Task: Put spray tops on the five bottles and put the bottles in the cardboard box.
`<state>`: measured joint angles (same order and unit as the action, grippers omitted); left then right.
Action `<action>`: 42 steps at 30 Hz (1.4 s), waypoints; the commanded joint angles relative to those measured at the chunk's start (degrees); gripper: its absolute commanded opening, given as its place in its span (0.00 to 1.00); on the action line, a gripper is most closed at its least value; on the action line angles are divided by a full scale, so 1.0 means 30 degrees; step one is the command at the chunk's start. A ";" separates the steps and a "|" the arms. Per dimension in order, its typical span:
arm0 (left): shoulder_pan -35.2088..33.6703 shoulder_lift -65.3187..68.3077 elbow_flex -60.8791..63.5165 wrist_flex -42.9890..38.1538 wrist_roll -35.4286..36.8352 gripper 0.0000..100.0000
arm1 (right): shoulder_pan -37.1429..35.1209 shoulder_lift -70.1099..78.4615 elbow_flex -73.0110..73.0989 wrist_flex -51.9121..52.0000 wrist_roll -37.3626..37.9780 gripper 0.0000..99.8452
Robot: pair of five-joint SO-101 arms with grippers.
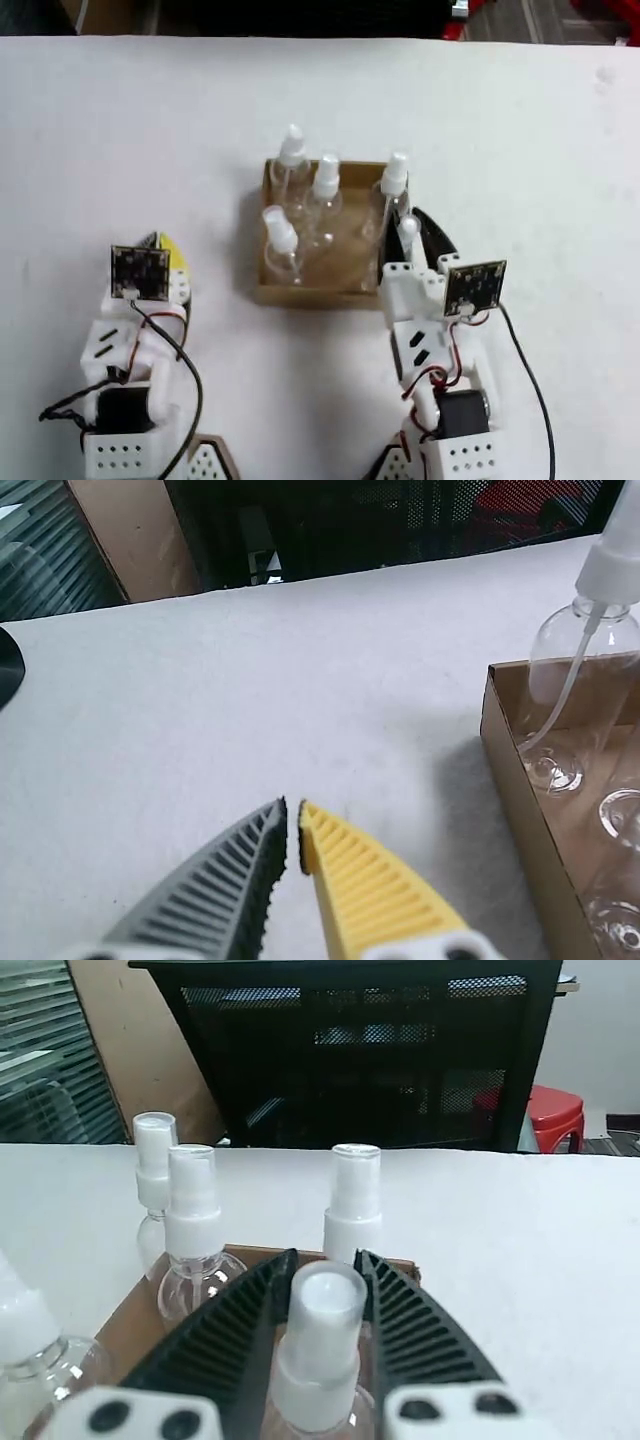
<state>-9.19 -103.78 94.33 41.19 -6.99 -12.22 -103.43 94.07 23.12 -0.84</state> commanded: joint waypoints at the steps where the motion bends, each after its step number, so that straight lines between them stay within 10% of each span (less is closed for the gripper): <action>1: 0.0220 -0.0190 -0.0527 -0.0498 -0.0176 0.02 | -0.1363 0.0044 -0.0762 0.0161 0.0000 0.04; 14: 0.0220 -0.0190 -0.0498 -0.0498 -0.0176 0.02 | -0.1538 0.0044 -0.0791 0.1128 -0.0029 0.19; 30: 0.0073 -0.0190 -0.0557 -0.0498 -0.0176 0.02 | 0.0777 0.0220 -1.0168 0.3004 -0.0029 0.19; 34: 0.0073 -0.0190 -0.0791 -0.0498 -0.0176 0.02 | 0.1363 0.0190 -1.3949 0.4527 0.0000 0.06; 42: 0.0190 -0.0190 -1.0579 0.5802 -0.0703 0.02 | 0.2125 0.0044 -2.0601 1.2762 0.0645 0.01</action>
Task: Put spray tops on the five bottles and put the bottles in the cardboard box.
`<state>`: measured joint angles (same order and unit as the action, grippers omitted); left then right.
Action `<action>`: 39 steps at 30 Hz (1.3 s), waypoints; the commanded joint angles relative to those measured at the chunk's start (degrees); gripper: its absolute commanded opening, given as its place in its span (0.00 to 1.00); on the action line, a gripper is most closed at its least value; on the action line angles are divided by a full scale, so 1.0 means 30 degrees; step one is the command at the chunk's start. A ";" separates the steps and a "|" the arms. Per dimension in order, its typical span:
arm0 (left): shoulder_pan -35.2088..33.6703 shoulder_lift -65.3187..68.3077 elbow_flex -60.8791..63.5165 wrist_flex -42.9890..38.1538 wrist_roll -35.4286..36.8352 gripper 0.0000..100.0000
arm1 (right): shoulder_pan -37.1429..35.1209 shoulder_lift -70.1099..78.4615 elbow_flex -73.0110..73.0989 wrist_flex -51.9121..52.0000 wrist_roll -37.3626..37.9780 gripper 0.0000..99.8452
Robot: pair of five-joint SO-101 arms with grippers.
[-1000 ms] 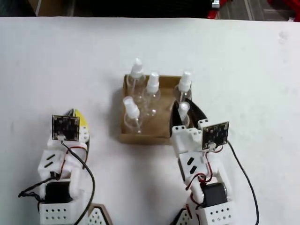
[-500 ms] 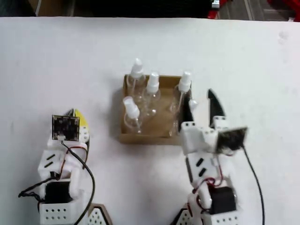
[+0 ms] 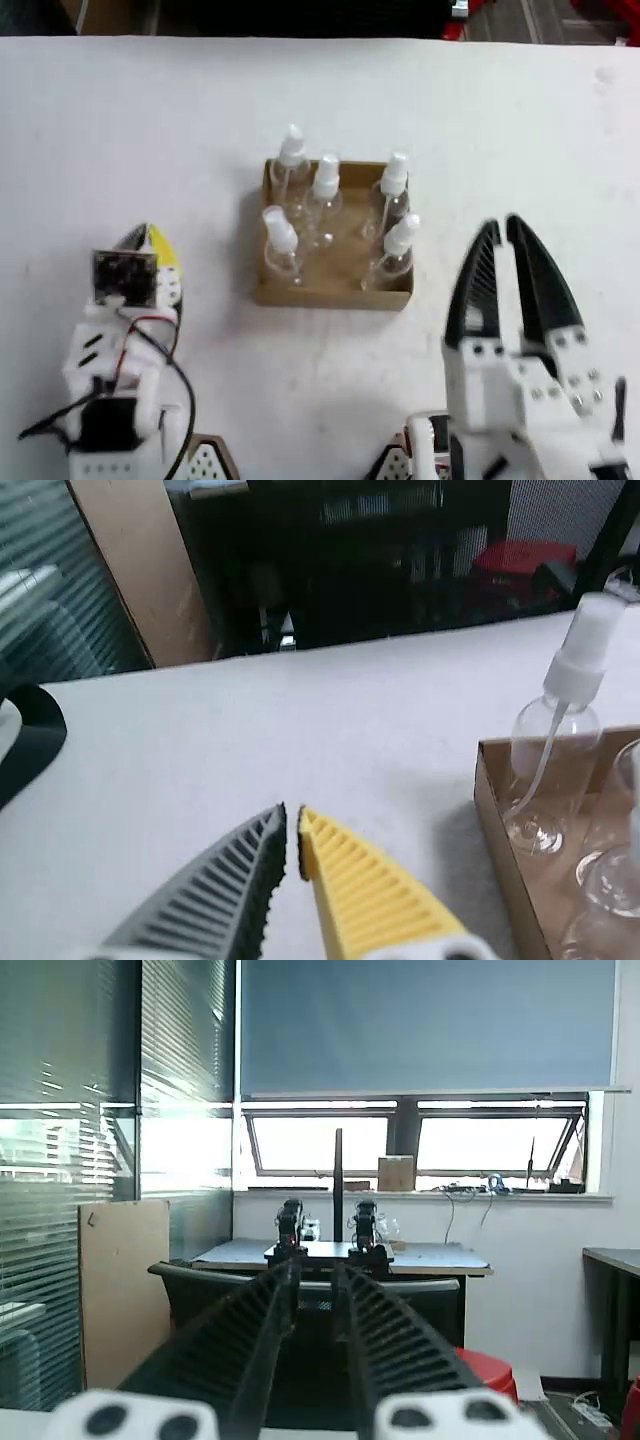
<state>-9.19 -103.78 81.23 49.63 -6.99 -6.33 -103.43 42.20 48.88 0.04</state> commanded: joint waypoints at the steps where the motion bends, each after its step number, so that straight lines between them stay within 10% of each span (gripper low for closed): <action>1: 0.0190 -0.0190 -0.7590 0.3604 -0.1465 0.02 | 0.0161 0.0044 -0.4161 0.5377 0.0352 0.02; 12: 0.0190 -0.0190 -1.0725 1.0432 -0.4249 0.02 | 0.0337 0.0044 -0.3722 1.1326 0.0469 0.02; 25: 0.0073 -0.0103 0.5333 0.1289 -0.4044 0.02 | 0.0337 0.0044 1.3070 0.3648 0.0410 0.02; 39: 0.0190 -0.0190 0.5245 0.5568 -0.0088 0.02 | 0.0337 0.0073 1.8227 0.5407 0.0352 0.02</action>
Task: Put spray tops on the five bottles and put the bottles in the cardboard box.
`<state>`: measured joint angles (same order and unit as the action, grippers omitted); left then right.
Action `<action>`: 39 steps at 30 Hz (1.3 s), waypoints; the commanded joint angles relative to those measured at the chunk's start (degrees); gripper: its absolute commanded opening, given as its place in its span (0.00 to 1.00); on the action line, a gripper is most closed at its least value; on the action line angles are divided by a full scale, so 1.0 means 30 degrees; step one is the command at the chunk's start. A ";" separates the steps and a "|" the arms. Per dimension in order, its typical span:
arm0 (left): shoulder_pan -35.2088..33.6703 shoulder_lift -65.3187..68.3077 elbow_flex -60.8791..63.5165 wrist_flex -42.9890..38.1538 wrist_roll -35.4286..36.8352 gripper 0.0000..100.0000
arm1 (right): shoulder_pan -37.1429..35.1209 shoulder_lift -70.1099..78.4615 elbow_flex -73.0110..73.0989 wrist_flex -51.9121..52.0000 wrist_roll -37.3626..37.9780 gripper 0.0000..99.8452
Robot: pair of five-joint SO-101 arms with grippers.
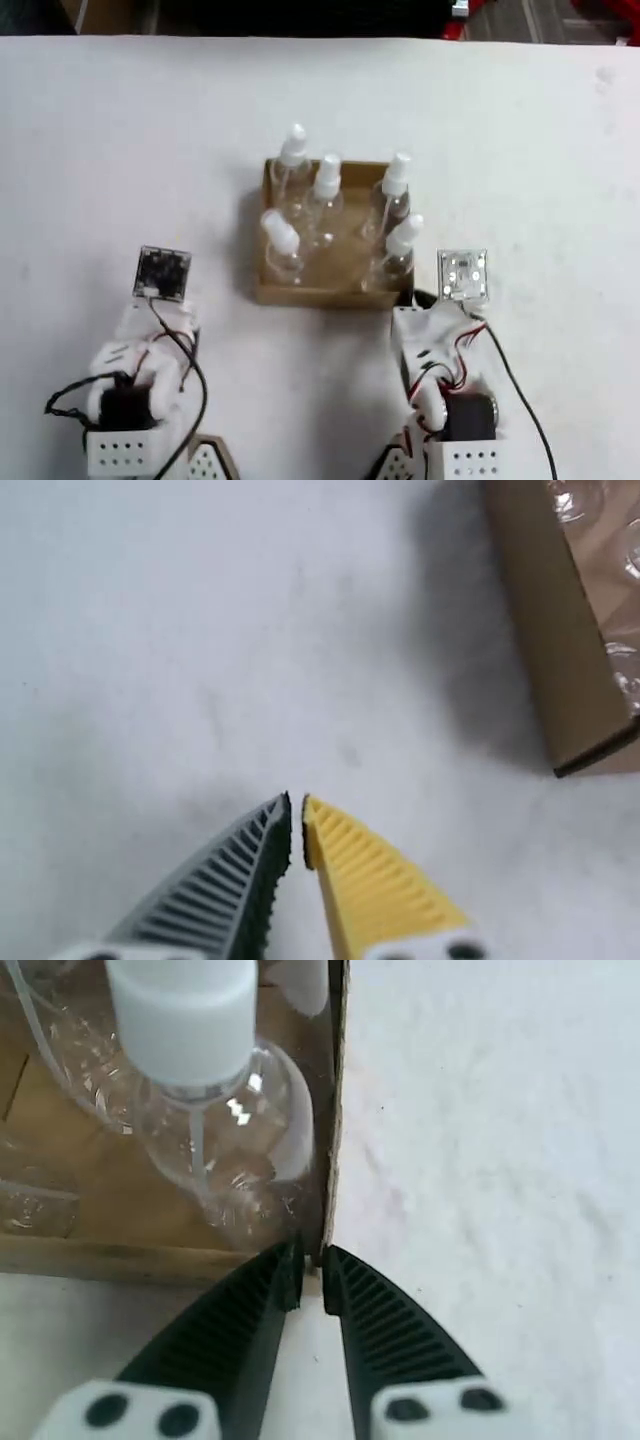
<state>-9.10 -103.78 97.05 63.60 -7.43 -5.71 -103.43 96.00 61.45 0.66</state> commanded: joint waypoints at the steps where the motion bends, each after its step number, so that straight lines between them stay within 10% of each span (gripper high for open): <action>1: 0.0161 -0.0190 -0.0029 0.1084 -0.0293 0.02 | 0.0132 0.0073 0.0293 0.1597 0.0147 0.02; 39: 0.0044 -0.0190 -0.0029 0.3399 0.0821 0.02 | 0.0132 0.0044 0.0293 0.3707 0.0293 0.02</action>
